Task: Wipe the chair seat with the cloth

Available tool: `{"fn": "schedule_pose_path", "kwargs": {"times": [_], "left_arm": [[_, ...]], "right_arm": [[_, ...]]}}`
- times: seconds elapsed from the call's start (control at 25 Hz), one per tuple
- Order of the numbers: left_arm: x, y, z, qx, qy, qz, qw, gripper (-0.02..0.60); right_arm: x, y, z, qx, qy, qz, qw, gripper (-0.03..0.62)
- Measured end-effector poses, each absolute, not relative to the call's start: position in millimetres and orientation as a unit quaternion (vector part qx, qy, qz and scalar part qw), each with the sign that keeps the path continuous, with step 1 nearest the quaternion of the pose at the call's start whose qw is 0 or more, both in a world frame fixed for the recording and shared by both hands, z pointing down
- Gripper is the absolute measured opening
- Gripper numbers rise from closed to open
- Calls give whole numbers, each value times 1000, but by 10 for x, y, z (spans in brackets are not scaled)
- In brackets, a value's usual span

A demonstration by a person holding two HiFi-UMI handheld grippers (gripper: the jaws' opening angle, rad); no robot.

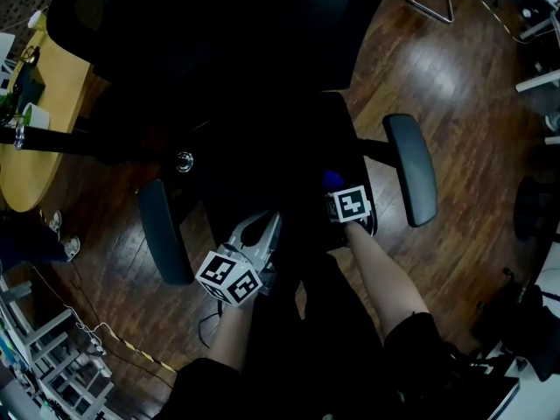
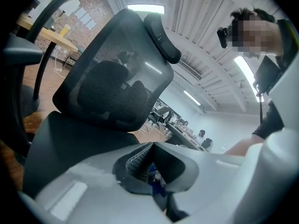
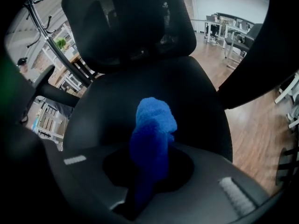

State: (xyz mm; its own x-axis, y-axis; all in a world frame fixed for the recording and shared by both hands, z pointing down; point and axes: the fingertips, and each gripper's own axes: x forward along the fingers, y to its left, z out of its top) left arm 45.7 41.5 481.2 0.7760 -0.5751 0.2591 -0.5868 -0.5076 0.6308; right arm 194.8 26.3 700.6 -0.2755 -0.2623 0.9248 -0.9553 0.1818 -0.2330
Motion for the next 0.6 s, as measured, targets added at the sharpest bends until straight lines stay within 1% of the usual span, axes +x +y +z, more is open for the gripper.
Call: {"fn": "schedule_pose_path", "kwargs": {"times": [0.16,0.32,0.44,0.6], "left_arm": [[359,432,4646,866,-347,7,360,-8],[236,514,4309,866,-354,3,353,-8],[193,598,3988,867,-355,3,349,-8],[151,497,3434,884,-353,-14,306,-8]], "right_arm": [[1862,224,6760,451,-679,437,381,40],[1445,126,5997,406,-741,412,339,40],[1188,172,5160,375,-791,393,282,40],[905,255,4049,321,-854,375,165,40]]}}
